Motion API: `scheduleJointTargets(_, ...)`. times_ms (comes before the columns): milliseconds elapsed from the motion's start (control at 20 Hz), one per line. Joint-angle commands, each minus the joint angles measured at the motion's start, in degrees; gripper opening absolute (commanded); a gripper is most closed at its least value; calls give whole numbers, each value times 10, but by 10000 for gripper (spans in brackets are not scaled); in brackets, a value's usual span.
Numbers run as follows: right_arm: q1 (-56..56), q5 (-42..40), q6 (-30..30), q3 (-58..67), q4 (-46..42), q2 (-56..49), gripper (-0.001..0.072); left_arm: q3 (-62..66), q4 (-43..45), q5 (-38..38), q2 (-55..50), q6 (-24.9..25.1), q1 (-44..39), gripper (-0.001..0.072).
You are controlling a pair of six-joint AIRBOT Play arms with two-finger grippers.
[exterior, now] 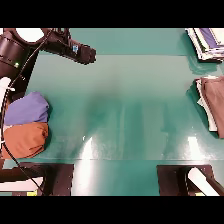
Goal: Fold the shirts.
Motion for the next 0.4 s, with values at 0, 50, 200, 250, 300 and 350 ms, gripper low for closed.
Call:
scheduleJointTargets(0, 143, -32, -28, 0, 11, 7, 52, 0, 0, 0, 0, 0, 0, 23)
scheduleJointTargets(50, 169, -37, -37, 0, 11, 7, 14, 0, 0, 0, 0, 0, 0, 23)
scheduleJointTargets(200, 213, -45, -38, 0, 11, 7, 14, 0, 0, 0, 0, 0, 0, 23)
scheduleJointTargets(250, 216, -43, -38, 0, 11, 7, 14, 0, 0, 0, 0, 0, 0, 23)
scheduleJointTargets(300, 216, -42, -38, 0, 12, 7, 14, 0, 0, 0, 0, 0, 0, 23)
scheduleJointTargets(350, 216, -42, -38, 0, 12, 7, 14, 0, 0, 0, 0, 0, 0, 23)
